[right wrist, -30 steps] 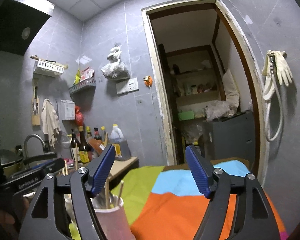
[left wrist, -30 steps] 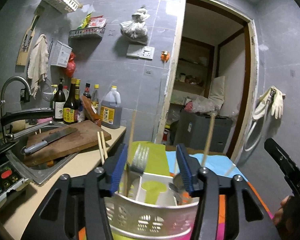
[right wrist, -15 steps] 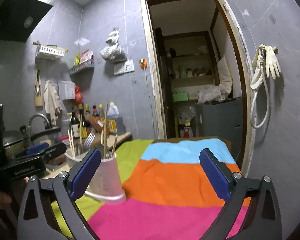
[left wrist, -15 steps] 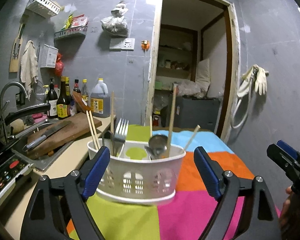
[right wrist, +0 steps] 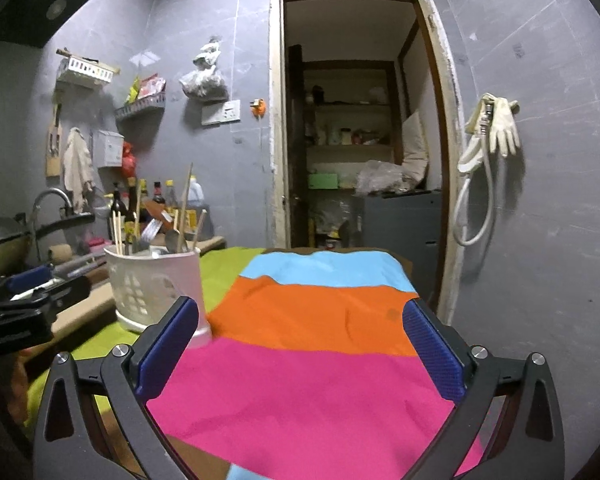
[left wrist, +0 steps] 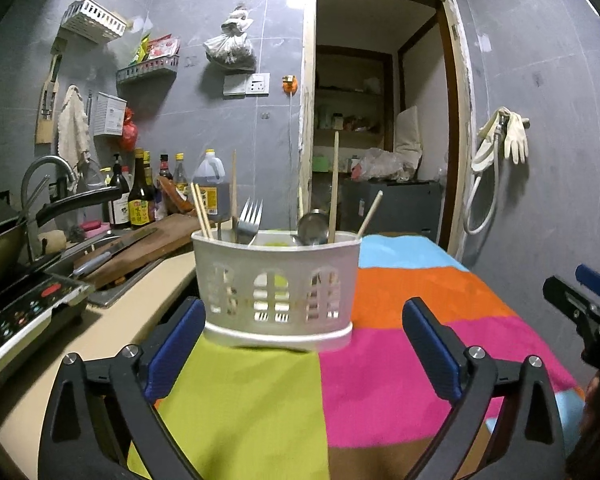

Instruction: Organize utensils

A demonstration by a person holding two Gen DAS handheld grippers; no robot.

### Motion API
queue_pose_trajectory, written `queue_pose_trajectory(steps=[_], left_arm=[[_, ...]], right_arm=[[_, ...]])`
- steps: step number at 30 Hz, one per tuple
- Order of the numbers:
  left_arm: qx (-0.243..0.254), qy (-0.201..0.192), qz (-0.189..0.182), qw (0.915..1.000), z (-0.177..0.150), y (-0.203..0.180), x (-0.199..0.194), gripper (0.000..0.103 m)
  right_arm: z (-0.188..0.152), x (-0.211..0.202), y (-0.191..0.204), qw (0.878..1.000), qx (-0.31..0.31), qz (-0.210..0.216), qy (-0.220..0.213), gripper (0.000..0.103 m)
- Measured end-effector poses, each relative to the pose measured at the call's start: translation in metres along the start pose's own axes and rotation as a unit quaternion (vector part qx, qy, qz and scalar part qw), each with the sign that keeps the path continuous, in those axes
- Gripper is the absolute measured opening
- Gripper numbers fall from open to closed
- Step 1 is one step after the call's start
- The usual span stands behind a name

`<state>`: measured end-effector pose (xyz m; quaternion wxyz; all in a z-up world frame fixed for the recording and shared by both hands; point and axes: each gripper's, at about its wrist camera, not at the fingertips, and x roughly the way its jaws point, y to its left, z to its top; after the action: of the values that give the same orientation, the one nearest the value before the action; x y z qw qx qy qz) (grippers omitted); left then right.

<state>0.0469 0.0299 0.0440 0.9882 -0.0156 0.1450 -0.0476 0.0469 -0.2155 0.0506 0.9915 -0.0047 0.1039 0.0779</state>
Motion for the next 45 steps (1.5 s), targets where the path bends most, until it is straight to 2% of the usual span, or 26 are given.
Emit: queue_pose_trajectory(steps=[11,45], left_arm=[[0.0,0.012,0.006,0.9999,-0.022,0.002,-0.005,0.097],[-0.003,0.017,0.009,0.9998,-0.025,0.005,-0.003,0.097]], right_arm=[[-0.015,-0.006,-0.001,1.0,-0.014,-0.018,0.012,0.103],[-0.012,-0.007,-0.003,1.0,-0.009,-0.02,0.011,0.103]])
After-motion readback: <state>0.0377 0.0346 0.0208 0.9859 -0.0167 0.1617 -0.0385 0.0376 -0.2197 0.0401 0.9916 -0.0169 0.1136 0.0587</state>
